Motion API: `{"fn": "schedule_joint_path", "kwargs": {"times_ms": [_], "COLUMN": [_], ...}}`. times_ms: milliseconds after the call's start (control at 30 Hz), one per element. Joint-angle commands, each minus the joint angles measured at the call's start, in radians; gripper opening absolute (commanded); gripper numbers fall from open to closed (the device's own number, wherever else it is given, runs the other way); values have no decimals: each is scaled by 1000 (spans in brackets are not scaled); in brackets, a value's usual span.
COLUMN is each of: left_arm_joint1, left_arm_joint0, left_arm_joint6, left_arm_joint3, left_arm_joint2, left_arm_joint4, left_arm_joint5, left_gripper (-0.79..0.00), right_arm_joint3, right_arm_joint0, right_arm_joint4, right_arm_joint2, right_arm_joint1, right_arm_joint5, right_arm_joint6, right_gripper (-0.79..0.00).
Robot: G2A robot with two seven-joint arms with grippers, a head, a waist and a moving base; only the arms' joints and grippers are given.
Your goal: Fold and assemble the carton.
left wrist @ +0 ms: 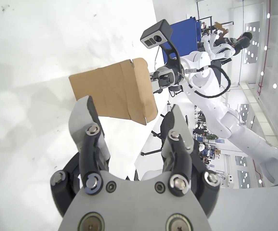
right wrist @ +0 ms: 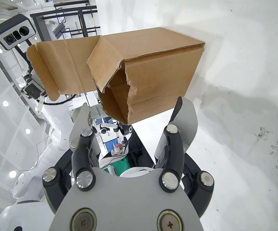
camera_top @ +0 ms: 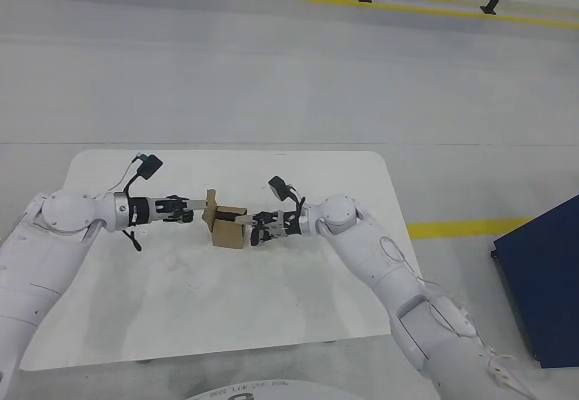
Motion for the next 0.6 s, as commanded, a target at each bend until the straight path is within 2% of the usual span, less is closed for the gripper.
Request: {"fn": "schedule_joint_path", "kwargs": {"times_ms": [0,33,100,133,367,567], "left_arm_joint1": [-6,-9,-14,-16,-23,-18], "left_arm_joint0": [-14,-20,-30,-35,-54,-47], "left_arm_joint6": [10,17,27,30,36,31], "left_arm_joint3": [4,7,14,19,51,41], "left_arm_joint2": [23,33,50,56,76,72], "left_arm_joint4": [15,21,26,26,26,32], "left_arm_joint5": [9,14,22,23,16,7], "left_gripper": [-686,-696,-779,-785,-785,-785], "right_arm_joint3": [-3,-5,-9,-11,-24,-29], "right_arm_joint0": [-2,-3,-6,-8,-16,-15], "right_arm_joint4": [-3,-3,-4,-4,-8,-13], "right_arm_joint2": [1,2,4,5,11,9], "right_arm_joint1": [1,1,3,3,8,8], "right_arm_joint5": [0,0,0,-3,0,7], "right_arm_joint6": [-1,-2,-1,-1,2,1], "right_gripper": [-197,-191,-191,-197,-188,-182]}}
